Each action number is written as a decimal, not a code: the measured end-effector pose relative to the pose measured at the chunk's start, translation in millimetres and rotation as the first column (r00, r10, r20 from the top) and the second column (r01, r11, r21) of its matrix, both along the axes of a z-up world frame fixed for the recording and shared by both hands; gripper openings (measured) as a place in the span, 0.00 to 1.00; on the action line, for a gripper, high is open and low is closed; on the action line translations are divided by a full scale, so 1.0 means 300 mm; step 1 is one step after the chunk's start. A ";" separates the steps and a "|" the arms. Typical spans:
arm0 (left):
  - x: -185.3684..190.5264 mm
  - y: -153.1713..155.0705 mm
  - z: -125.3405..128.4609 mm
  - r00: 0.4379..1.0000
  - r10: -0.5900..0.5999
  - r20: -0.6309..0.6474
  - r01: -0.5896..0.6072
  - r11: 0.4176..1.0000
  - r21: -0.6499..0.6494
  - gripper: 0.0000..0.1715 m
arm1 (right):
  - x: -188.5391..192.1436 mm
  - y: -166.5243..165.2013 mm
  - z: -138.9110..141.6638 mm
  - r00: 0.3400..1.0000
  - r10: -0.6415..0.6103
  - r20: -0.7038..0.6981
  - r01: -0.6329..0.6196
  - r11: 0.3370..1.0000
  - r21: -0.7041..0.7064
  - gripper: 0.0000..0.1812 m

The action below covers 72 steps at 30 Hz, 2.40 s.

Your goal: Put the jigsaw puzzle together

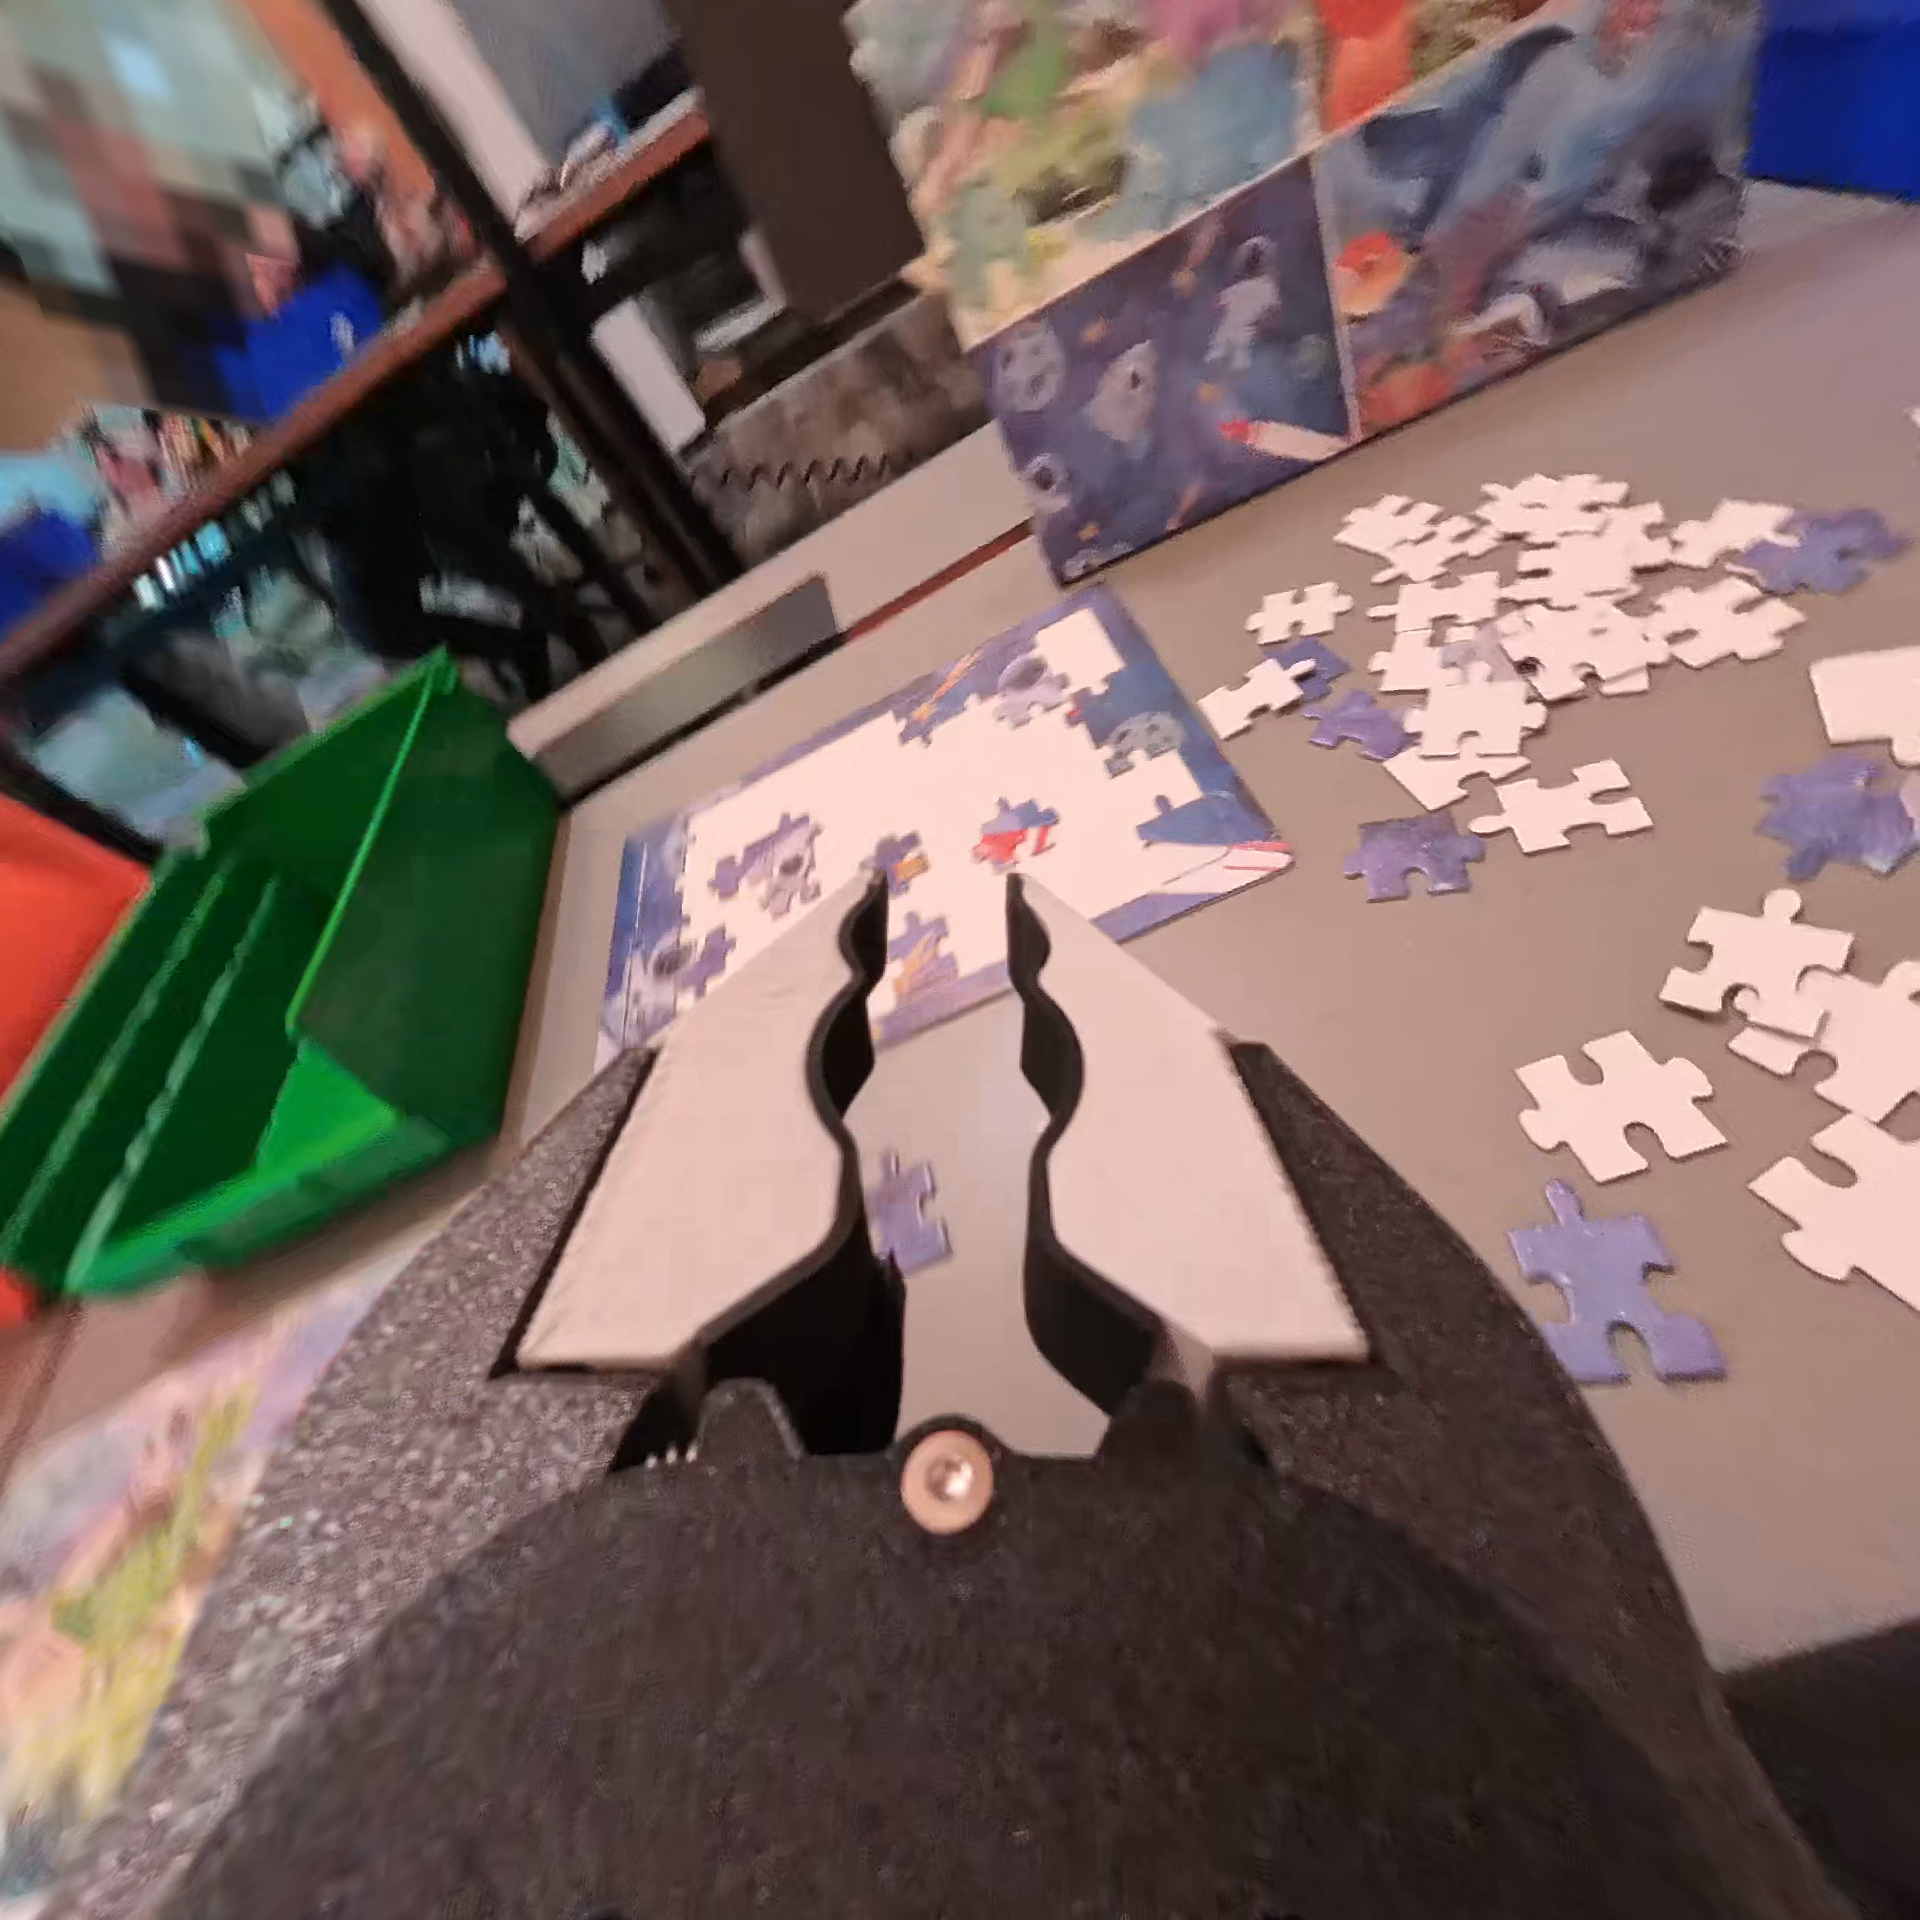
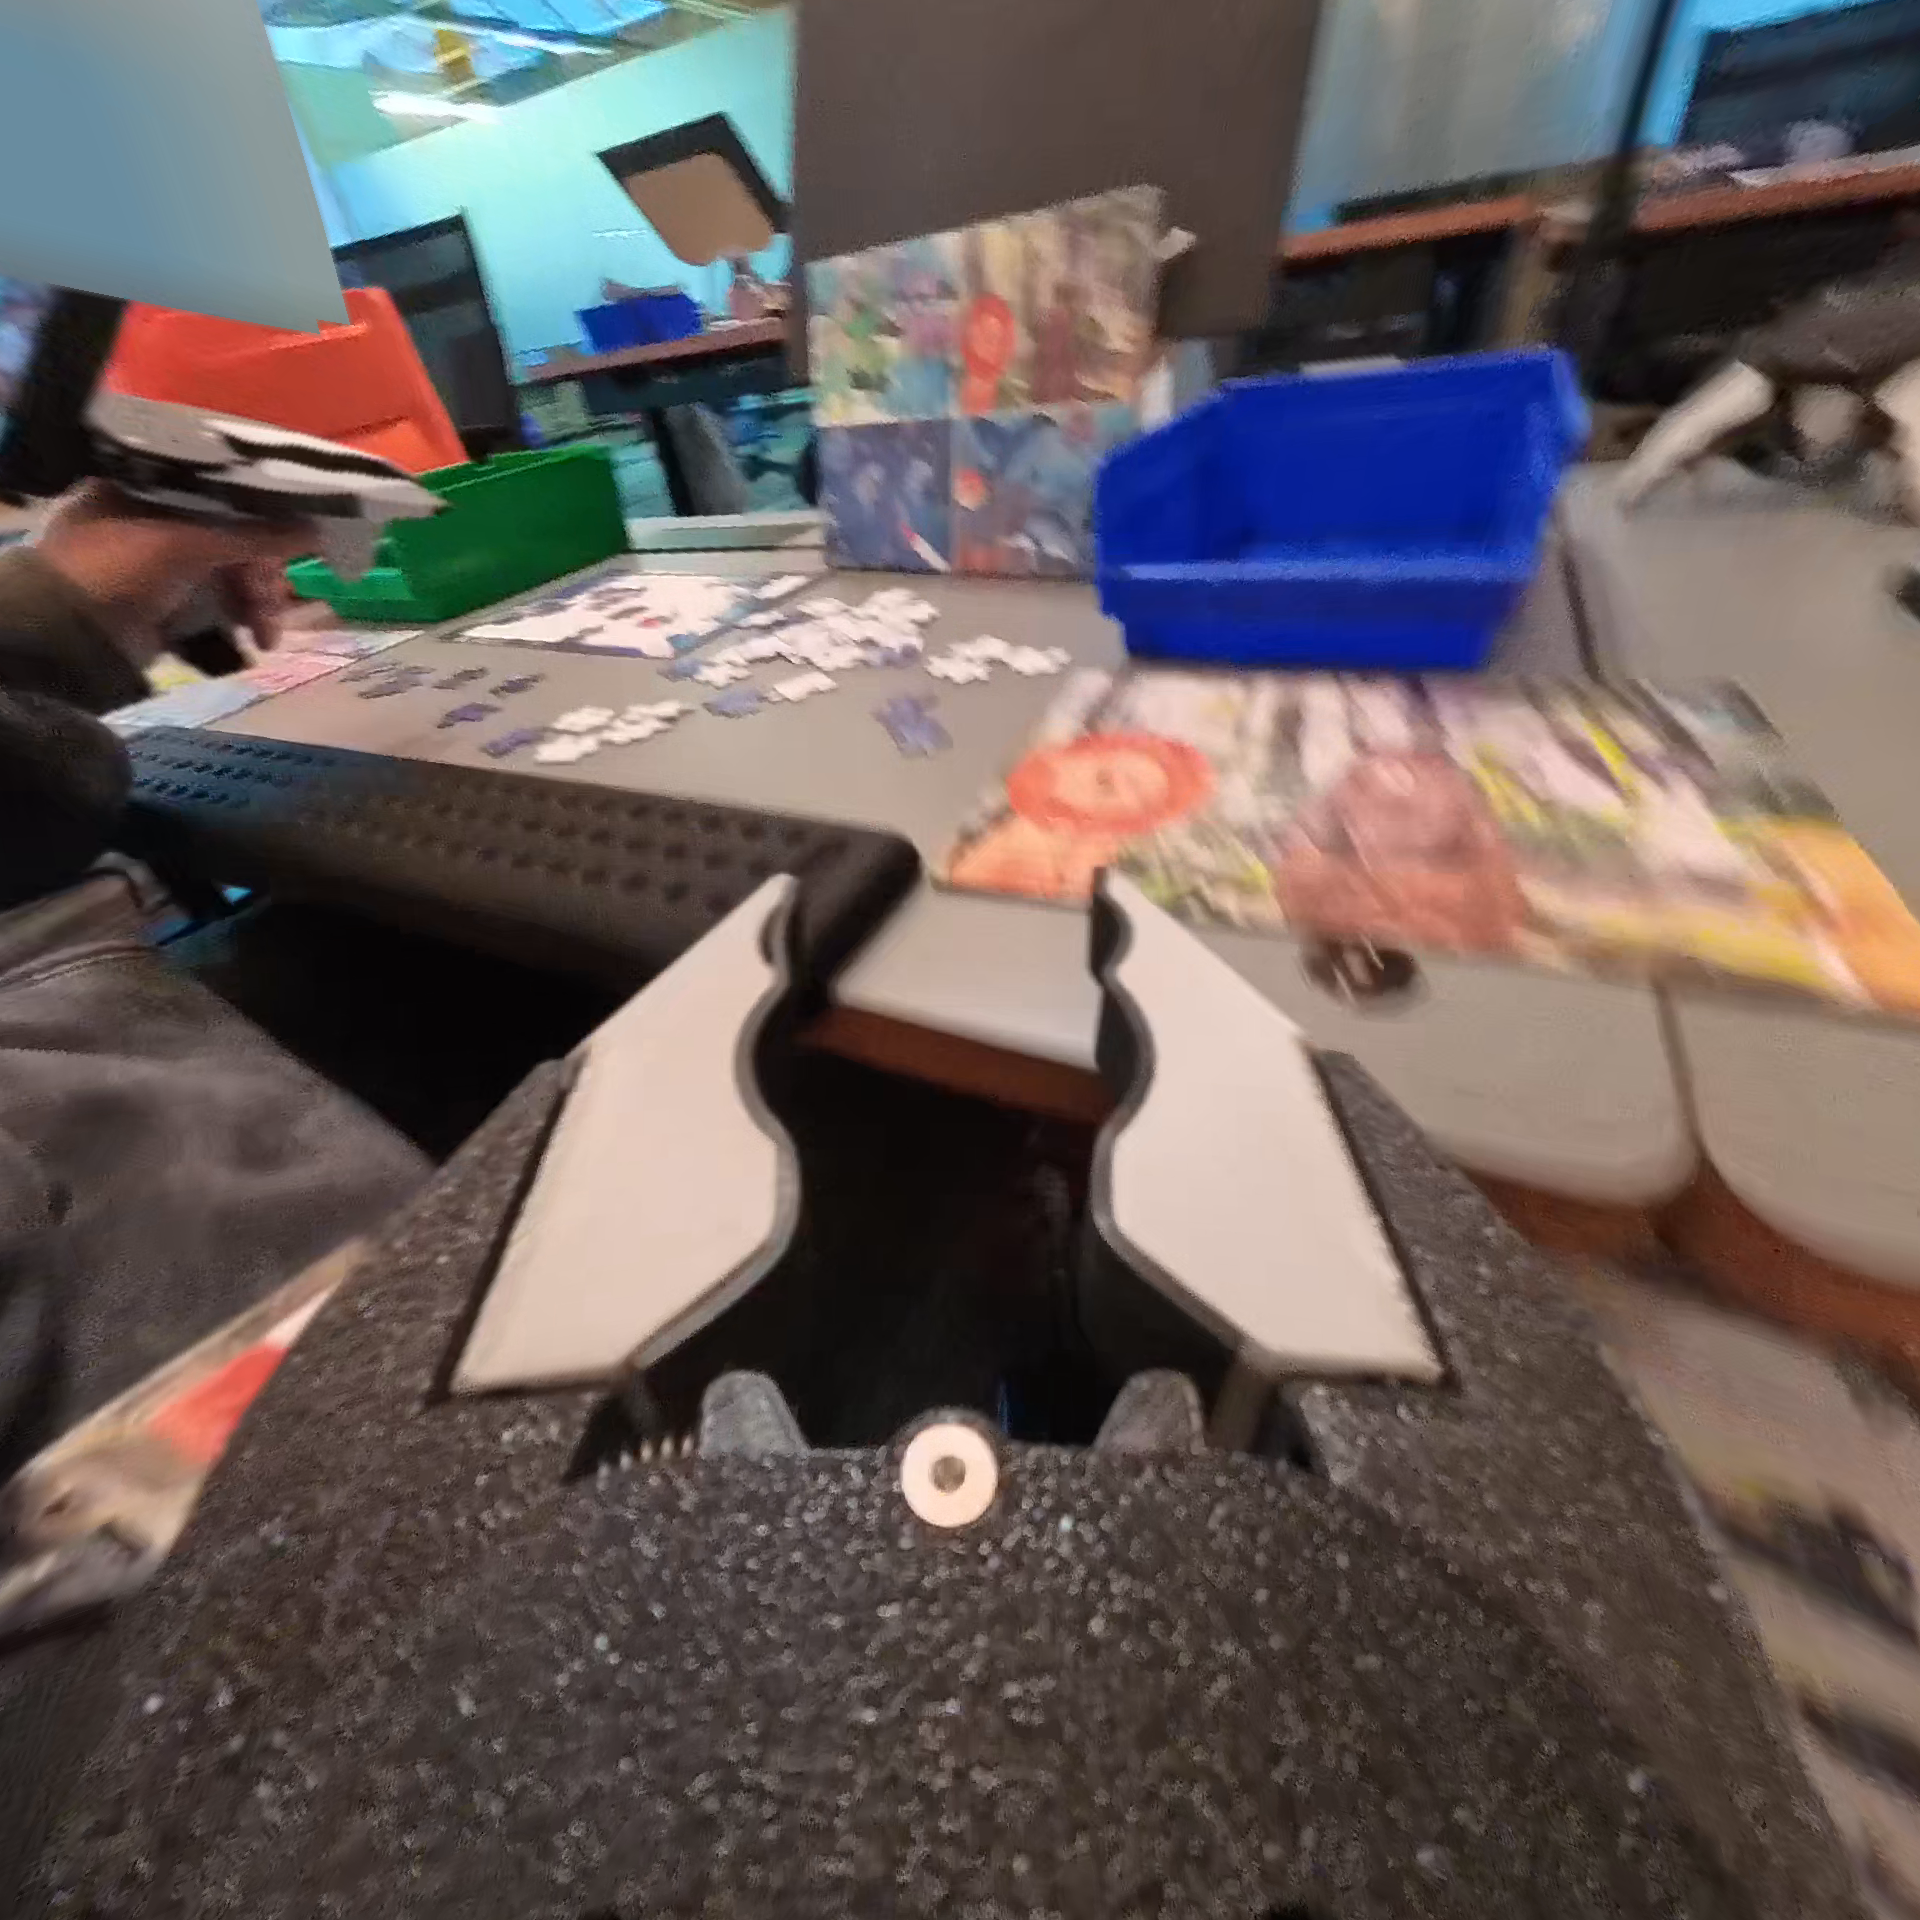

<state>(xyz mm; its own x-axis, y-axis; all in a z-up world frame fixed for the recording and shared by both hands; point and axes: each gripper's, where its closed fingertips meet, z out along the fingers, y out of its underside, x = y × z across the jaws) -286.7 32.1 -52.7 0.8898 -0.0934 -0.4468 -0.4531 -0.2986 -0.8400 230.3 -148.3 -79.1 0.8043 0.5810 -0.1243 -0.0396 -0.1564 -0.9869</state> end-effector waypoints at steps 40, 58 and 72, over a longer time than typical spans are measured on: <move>0.211 0.510 -0.141 0.797 -0.275 0.538 0.419 0.893 -0.163 0.18 | -0.956 1.248 -0.315 0.760 0.437 0.480 -0.116 0.819 -0.561 0.13; 0.216 0.513 -0.183 0.833 -0.278 0.479 0.411 0.890 -0.198 0.18 | -1.074 1.150 -0.321 0.663 0.589 0.462 -0.288 0.770 -0.570 0.19; 0.368 0.275 0.188 -0.318 -0.170 0.933 0.803 0.475 0.360 0.24 | -1.287 0.868 0.299 0.204 0.795 -0.571 -0.956 0.288 0.058 0.18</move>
<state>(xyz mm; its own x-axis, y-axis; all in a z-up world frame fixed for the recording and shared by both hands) -176.2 114.6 3.7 -0.1330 -0.5811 0.8029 0.3275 -0.7903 -0.5178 -155.7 112.2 10.6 -0.4172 0.7401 -0.5274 -0.0663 -0.6035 -0.7946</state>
